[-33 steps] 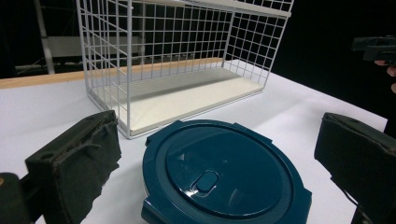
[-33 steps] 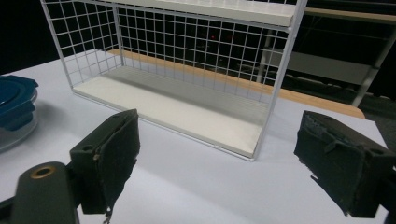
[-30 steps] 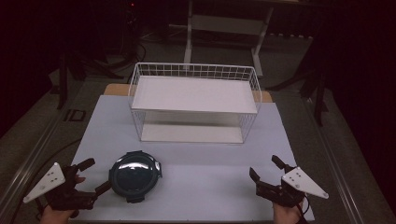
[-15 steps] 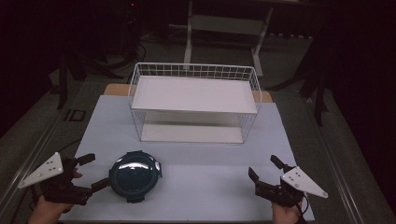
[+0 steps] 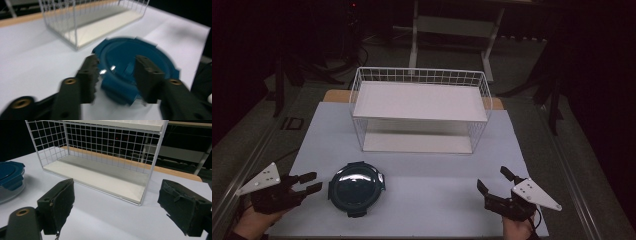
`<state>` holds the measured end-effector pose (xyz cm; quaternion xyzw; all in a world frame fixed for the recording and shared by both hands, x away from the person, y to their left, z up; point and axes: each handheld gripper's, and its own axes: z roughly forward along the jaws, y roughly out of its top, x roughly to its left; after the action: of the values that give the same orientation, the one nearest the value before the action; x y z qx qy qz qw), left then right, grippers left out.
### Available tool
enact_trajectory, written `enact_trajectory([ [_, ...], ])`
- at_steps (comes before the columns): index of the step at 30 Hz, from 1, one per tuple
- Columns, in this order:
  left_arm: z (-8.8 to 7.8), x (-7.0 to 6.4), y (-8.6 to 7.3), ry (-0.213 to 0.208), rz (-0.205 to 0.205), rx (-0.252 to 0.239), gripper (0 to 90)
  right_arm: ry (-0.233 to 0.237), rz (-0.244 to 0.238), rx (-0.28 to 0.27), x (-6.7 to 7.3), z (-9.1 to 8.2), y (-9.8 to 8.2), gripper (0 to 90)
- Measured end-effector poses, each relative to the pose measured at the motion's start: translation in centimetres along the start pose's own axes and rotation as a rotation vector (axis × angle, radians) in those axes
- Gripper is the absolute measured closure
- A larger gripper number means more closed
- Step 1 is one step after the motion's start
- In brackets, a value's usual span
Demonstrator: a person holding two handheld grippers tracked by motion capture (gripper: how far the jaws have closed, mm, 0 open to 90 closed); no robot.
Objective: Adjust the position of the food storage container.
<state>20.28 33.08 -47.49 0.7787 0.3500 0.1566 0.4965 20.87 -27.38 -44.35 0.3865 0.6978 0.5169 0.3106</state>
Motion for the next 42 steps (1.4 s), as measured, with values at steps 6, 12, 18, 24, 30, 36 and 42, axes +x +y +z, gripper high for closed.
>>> enact_trajectory([
  [6, 0.8, 0.6, -1.1, 0.003, 0.024, 0.135, 80.0, 0.001, 0.001, -0.001, 0.0, -0.1, 0.0, 13.2],
  [12, 2.2, 0.3, -1.8, 0.008, 0.042, 0.235, 89.5, 0.008, 0.01, 0.001, -0.1, 0.1, -0.1, 13.3],
  [18, 3.0, 0.0, -1.8, -0.032, 0.042, 0.26, 89.9, 0.013, 0.004, 0.005, 0.0, 0.2, -0.1, 13.2],
  [24, 3.2, 0.0, -1.5, -0.036, 0.027, 0.244, 89.9, 0.013, 0.005, 0.007, 0.0, 0.2, -0.2, 13.3],
  [30, 3.3, -0.3, -1.0, -0.029, 0.039, 0.26, 89.9, 0.016, 0.003, 0.011, 0.0, 0.3, -0.2, 13.2],
  [36, 4.2, -0.6, -0.6, -0.044, 0.04, 0.264, 89.9, 0.019, -0.002, 0.012, 0.1, 0.3, -0.2, 13.2],
  [42, 5.5, -1.2, 0.1, -0.068, 0.061, 0.273, 89.9, 0.022, 0.0, 0.016, 0.1, 0.4, -0.2, 13.2],
])
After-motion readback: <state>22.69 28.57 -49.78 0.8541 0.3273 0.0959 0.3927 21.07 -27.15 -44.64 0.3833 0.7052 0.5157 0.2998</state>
